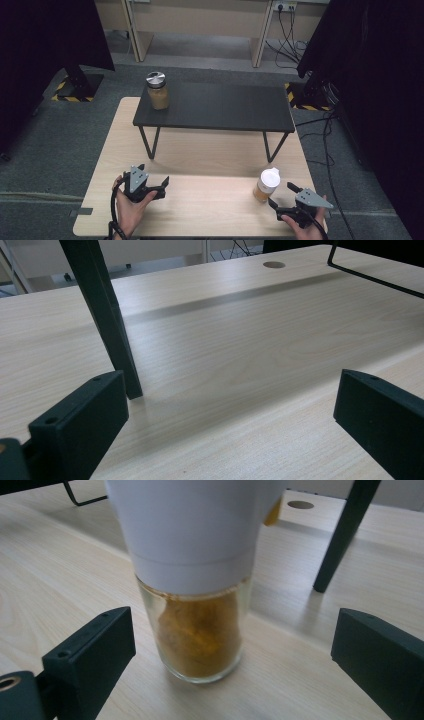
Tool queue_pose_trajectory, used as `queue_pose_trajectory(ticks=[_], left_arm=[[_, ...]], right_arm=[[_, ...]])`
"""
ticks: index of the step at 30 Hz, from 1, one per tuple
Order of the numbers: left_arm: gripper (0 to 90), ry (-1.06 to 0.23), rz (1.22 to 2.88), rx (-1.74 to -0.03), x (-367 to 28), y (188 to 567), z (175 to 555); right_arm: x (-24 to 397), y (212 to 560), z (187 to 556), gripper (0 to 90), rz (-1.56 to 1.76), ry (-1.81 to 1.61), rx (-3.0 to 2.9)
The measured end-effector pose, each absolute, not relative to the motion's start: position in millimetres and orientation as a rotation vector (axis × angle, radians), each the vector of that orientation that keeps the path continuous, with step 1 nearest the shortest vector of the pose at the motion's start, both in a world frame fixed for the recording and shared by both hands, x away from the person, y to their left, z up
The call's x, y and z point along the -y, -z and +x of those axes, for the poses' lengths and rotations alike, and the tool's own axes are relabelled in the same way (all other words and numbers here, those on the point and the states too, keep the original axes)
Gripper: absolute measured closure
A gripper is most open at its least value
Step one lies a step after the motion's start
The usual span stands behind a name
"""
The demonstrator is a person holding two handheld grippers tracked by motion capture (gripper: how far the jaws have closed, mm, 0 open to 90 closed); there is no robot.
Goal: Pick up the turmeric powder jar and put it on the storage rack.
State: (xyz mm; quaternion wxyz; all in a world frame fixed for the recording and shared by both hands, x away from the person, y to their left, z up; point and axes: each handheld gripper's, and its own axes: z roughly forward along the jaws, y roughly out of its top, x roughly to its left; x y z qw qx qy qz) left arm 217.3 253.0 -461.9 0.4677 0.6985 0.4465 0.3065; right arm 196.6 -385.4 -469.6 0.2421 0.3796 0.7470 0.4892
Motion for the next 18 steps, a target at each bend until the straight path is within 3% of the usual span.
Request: queue_pose_trajectory(ticks=[18], left_arm=[[0.2, -0.746, 1.714, -1.09, -254, 463, 218]], right_arm=[[363, 472, 219, 6.8, 0.985, -1.352, -2.099]])
